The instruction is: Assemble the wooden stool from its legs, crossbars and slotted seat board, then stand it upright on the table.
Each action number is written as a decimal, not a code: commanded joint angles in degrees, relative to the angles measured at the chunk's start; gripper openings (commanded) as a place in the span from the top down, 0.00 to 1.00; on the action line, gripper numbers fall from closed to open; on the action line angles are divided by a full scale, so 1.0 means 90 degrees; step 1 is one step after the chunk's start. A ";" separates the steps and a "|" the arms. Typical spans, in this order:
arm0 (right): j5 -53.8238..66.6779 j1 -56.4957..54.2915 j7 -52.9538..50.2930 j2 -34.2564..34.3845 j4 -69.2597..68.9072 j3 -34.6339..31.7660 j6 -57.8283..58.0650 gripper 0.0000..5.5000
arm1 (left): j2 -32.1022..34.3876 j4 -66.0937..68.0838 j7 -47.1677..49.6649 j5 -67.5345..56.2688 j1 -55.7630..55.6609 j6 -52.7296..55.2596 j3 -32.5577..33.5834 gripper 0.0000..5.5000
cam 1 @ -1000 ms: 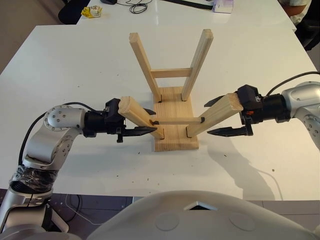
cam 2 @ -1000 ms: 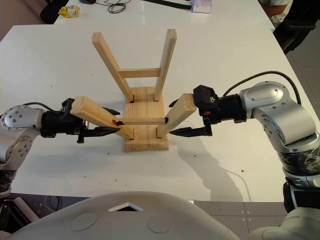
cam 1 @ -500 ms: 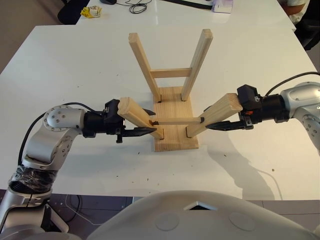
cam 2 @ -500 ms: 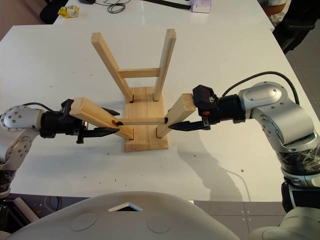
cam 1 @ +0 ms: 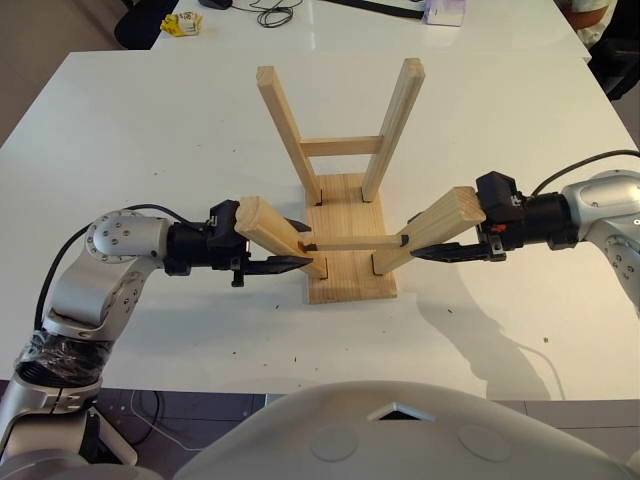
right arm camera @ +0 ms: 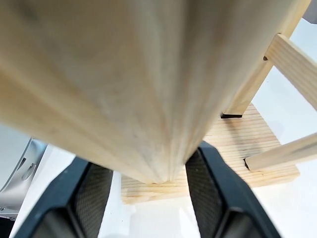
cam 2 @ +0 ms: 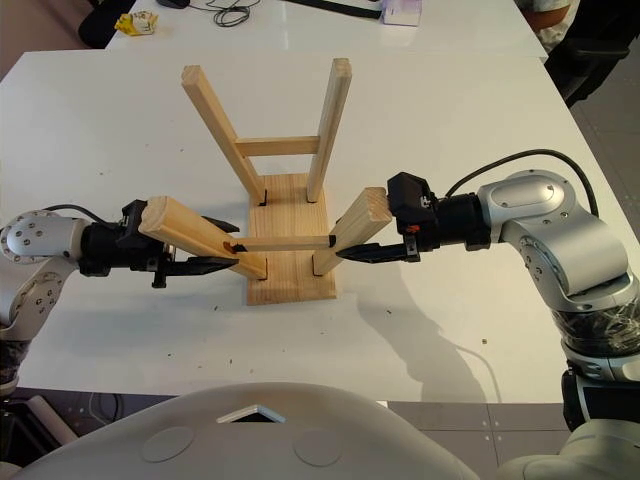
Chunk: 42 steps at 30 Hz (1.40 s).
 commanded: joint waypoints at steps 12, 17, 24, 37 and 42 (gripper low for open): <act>0.0140 0.0467 -0.0058 0.0236 0.0368 -0.0221 -0.0040 0.61 | 0.0346 0.0248 -0.0218 0.0587 0.0287 0.0374 -0.0428 0.63; 0.0231 0.0557 -0.0104 0.0341 0.0452 -0.0299 -0.0090 0.61 | 0.0276 0.0268 -0.0142 0.0562 0.0341 0.0357 -0.0413 0.63; 0.0279 0.0683 -0.0231 0.0448 0.0393 -0.0353 -0.0110 0.61 | 0.0113 0.0359 0.0119 0.0508 0.0501 0.0308 -0.0300 0.63; 0.0335 0.0626 -0.0269 0.0520 0.0309 -0.0383 -0.0082 0.61 | 0.0010 -0.0055 0.0378 0.0504 0.0907 0.0212 -0.0553 0.63; 0.0373 0.0680 -0.0267 0.0565 0.0287 -0.0398 -0.0102 0.61 | 0.0087 0.0280 0.0198 0.0518 0.0591 0.0214 -0.0537 0.63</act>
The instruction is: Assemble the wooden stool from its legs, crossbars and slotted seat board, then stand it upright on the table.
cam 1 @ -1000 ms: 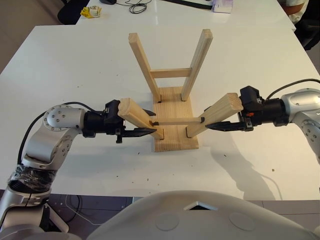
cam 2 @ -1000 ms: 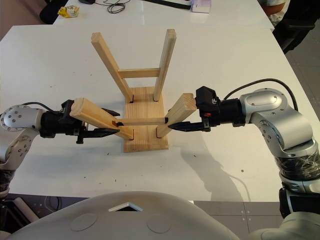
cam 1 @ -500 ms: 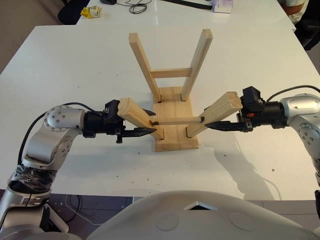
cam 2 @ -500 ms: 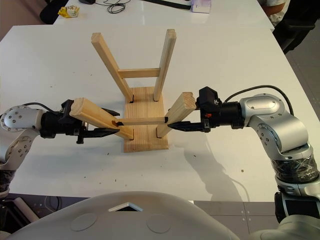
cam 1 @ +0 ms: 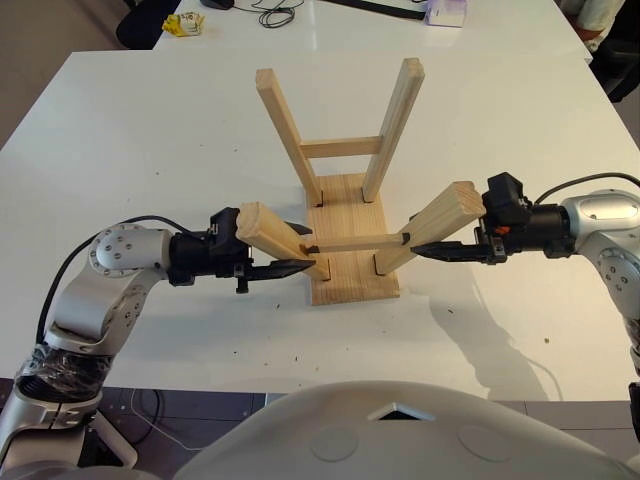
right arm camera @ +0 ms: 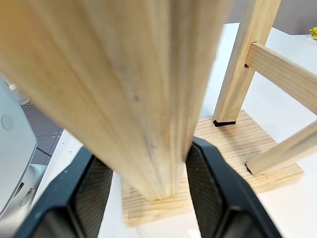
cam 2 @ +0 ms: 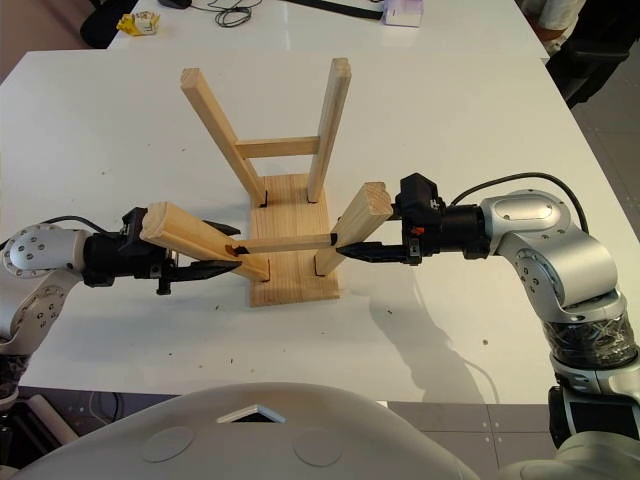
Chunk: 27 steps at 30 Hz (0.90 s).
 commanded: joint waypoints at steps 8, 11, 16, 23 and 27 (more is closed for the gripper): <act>0.0161 0.0073 -0.0129 0.0200 -0.0042 0.0065 0.0163 0.61 | 0.0063 0.1044 -0.0403 0.0623 -0.0466 0.0562 -0.0640 0.63; 0.0194 0.0035 -0.0121 0.0249 -0.0045 0.0088 0.0158 0.61 | 0.0020 0.0998 -0.0360 0.0605 -0.0503 0.0603 -0.0722 0.63; 0.0144 0.0112 -0.0135 0.0328 0.0056 0.0074 0.0057 0.61 | -0.0009 0.1010 -0.0217 0.0629 -0.0229 0.0496 -0.0632 0.63; 0.0179 0.0154 -0.0167 0.0363 0.0016 0.0004 0.0027 0.61 | -0.0067 0.0707 0.0075 0.0589 0.0207 0.0490 -0.0515 0.63; 0.0171 0.0093 -0.0136 0.0395 0.0038 0.0038 0.0004 0.61 | -0.0135 0.0749 0.0143 0.0637 0.0147 0.0476 -0.0551 0.63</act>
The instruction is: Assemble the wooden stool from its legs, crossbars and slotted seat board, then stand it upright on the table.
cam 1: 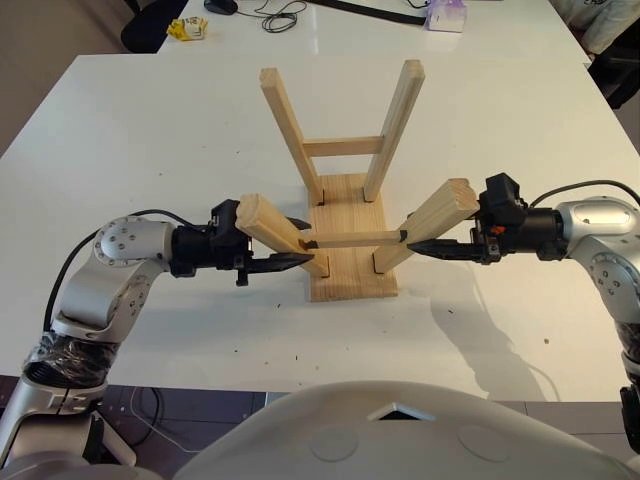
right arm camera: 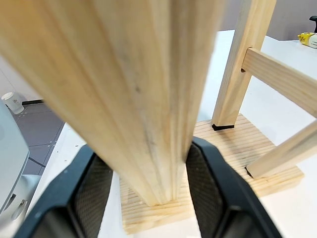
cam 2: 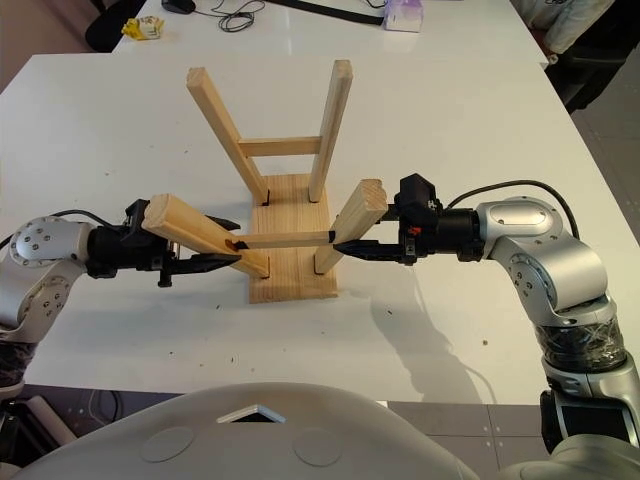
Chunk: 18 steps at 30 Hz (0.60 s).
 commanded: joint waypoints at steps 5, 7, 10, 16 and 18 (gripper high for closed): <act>0.0147 -0.0092 0.0053 0.0136 -0.0035 0.0109 0.0077 0.61 | 0.0031 0.0334 0.0129 0.0744 0.0382 0.0415 -0.0470 0.63; 0.0168 -0.0109 0.0056 0.0155 -0.0064 0.0134 0.0082 0.61 | 0.0095 0.0353 0.0020 0.0778 0.0297 0.0412 -0.0508 0.63; 0.0107 -0.0144 0.0034 0.0213 -0.0060 0.0216 0.0037 0.61 | 0.0157 0.0423 -0.0024 0.0983 0.0116 0.0391 -0.0614 0.63; 0.0032 -0.0079 0.0002 0.0243 -0.0097 0.0232 -0.0038 0.61 | 0.0149 0.0693 0.0148 0.1284 -0.0126 0.0313 -0.0692 0.63; -0.0002 -0.0086 0.0004 0.0249 -0.0084 0.0251 -0.0059 0.61 | 0.0160 0.0750 0.0181 0.1290 -0.0150 0.0326 -0.0707 0.63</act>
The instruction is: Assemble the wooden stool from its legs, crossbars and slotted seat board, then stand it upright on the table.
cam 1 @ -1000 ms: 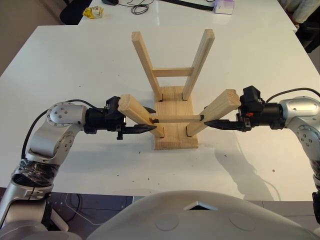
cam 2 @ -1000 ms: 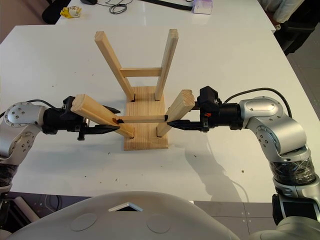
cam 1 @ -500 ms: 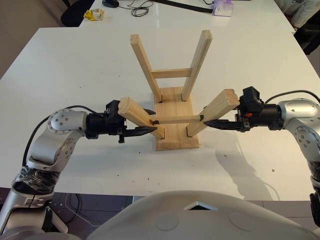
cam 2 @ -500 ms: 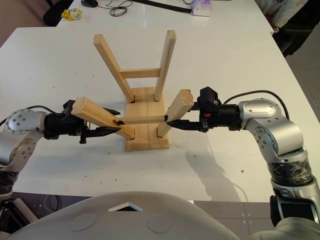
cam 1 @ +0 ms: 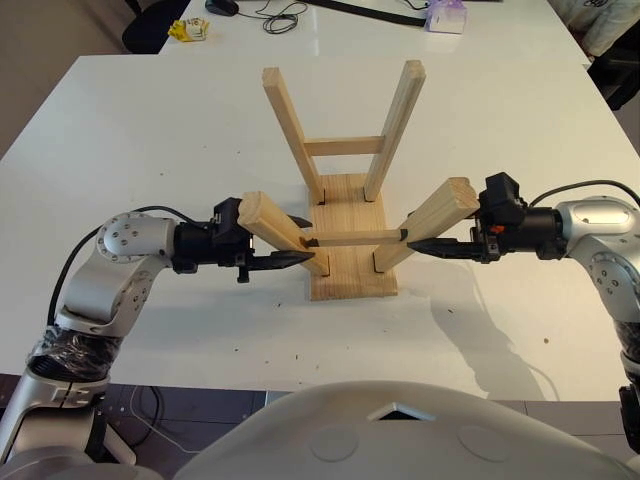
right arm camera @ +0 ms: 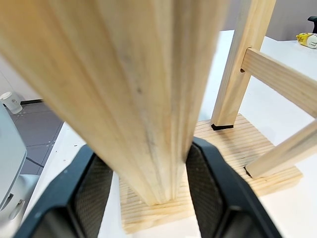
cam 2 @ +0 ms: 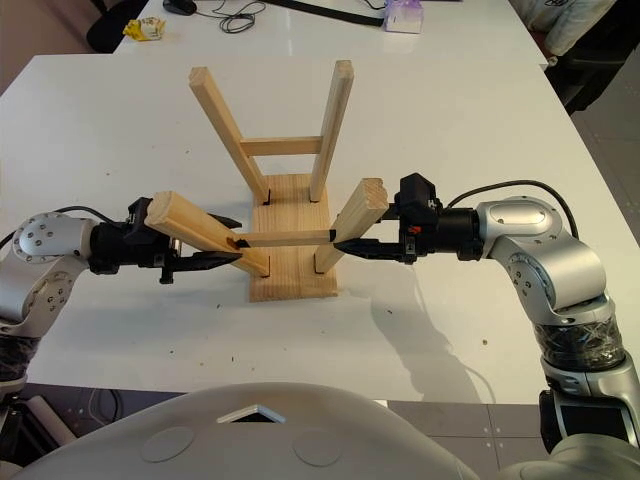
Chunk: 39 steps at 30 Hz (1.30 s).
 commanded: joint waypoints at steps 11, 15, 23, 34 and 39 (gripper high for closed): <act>0.0066 -0.0096 0.0099 0.0230 -0.0192 0.0262 -0.0016 0.61 | -0.0026 0.0721 0.0564 0.0688 -0.0124 0.1291 -0.0561 0.63; 0.0175 -0.0070 0.0058 0.0278 -0.0245 0.0199 0.0026 0.61 | -0.0001 0.0824 0.0398 0.0657 -0.0162 0.1376 -0.0589 0.63; 0.0169 -0.0134 -0.0012 0.0432 -0.0315 0.0273 0.0056 0.61 | 0.0071 0.0607 0.0048 0.0718 -0.0523 0.1628 -0.0999 0.62; 0.0068 -0.0300 0.0014 0.0591 -0.0296 0.0452 0.0023 0.61 | 0.0000 0.0703 -0.0258 0.0900 -0.1146 0.1904 -0.1562 0.62; 0.0036 -0.0309 0.0002 0.0642 -0.0295 0.0465 0.0021 0.61 | -0.0042 0.0815 -0.0243 0.0937 -0.1132 0.1817 -0.1594 0.62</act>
